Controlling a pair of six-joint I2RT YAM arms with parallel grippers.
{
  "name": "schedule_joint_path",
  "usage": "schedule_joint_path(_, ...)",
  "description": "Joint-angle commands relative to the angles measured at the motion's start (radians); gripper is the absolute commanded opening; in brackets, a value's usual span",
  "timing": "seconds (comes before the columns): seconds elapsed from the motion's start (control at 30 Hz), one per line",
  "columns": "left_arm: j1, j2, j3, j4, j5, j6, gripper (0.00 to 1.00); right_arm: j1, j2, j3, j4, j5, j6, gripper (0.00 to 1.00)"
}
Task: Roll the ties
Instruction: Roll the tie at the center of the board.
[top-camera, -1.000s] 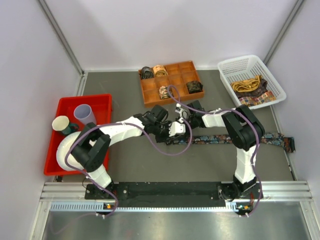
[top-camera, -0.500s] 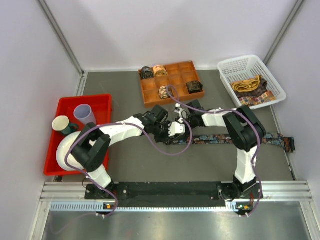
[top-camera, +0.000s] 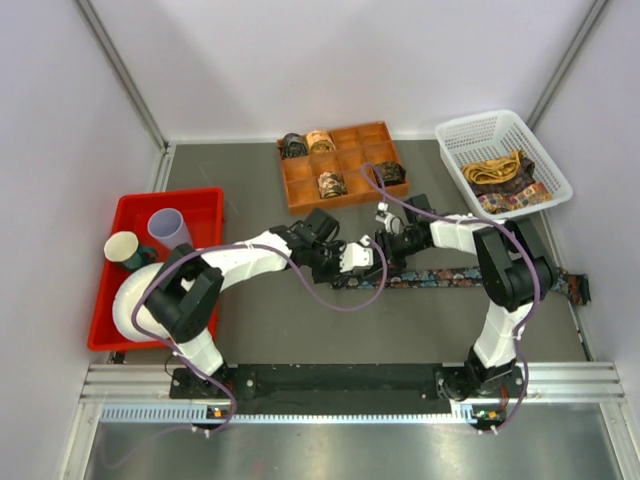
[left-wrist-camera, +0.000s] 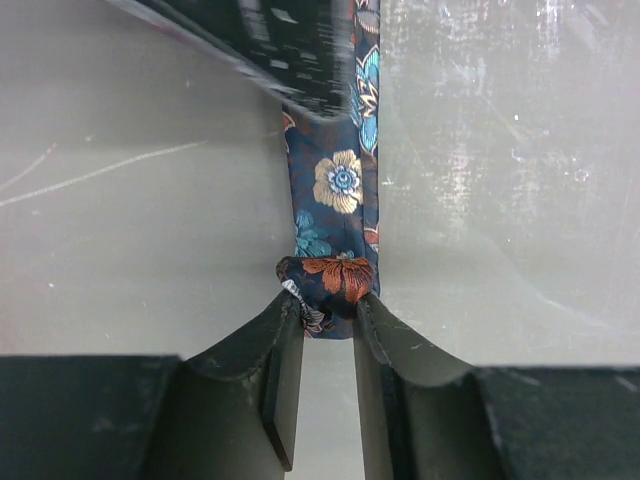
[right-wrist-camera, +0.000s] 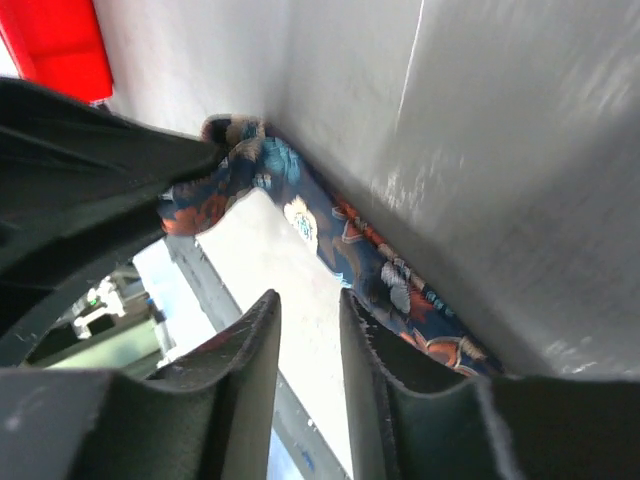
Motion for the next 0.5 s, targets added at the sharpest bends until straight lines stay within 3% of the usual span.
schedule_joint_path(0.0, -0.019, 0.022, 0.05, 0.003, 0.035, 0.021, 0.31, 0.004, -0.051, -0.028, 0.025, -0.066, -0.001, 0.33)
schedule_joint_path(0.17, -0.045, 0.05, 0.048, 0.015, 0.007, 0.027, 0.31, 0.004, -0.063, -0.049, 0.099, -0.118, 0.074, 0.41)
schedule_joint_path(0.33, -0.052, 0.071, 0.053, 0.031, -0.004, 0.02, 0.31, 0.004, -0.056, -0.083, 0.202, -0.135, 0.163, 0.41)
schedule_joint_path(0.47, -0.052, 0.087, 0.065, 0.037, -0.005, 0.008, 0.31, 0.02, -0.017, -0.092, 0.306, -0.138, 0.245, 0.36)
